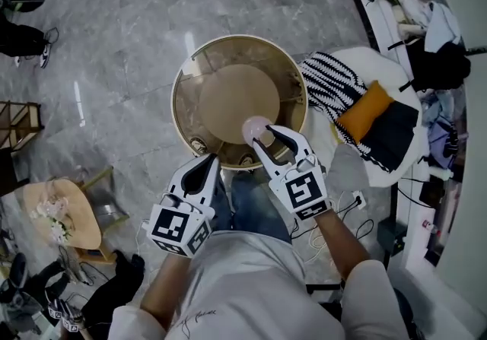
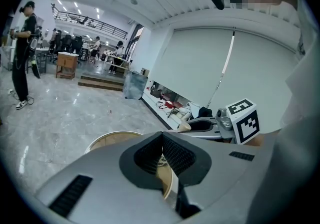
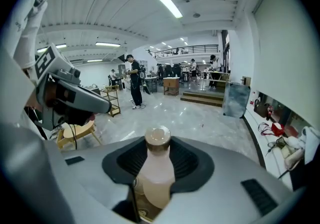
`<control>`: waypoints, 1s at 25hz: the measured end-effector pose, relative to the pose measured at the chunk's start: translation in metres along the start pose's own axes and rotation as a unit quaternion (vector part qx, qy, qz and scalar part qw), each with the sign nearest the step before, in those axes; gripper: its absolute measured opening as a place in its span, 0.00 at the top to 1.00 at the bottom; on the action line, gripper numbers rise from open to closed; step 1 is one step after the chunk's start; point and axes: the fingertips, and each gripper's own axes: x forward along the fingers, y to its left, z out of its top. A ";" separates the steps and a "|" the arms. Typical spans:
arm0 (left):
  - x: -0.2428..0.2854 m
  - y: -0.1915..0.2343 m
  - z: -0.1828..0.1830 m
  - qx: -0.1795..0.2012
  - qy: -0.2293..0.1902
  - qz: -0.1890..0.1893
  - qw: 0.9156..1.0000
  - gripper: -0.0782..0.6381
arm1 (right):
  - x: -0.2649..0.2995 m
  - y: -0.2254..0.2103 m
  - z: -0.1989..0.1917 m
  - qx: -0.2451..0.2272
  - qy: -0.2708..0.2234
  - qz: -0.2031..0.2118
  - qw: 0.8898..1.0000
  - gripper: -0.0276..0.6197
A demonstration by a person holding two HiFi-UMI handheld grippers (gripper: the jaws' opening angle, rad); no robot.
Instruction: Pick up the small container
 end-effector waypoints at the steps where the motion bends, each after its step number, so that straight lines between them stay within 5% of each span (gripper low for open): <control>1: -0.001 -0.002 0.000 0.001 -0.001 -0.002 1.000 0.87 | -0.004 0.003 0.001 -0.011 0.002 0.000 1.000 0.73; 25: -0.048 -0.040 0.035 0.037 -0.048 -0.014 0.998 0.87 | -0.081 0.026 0.056 -0.004 -0.043 -0.006 0.999 0.73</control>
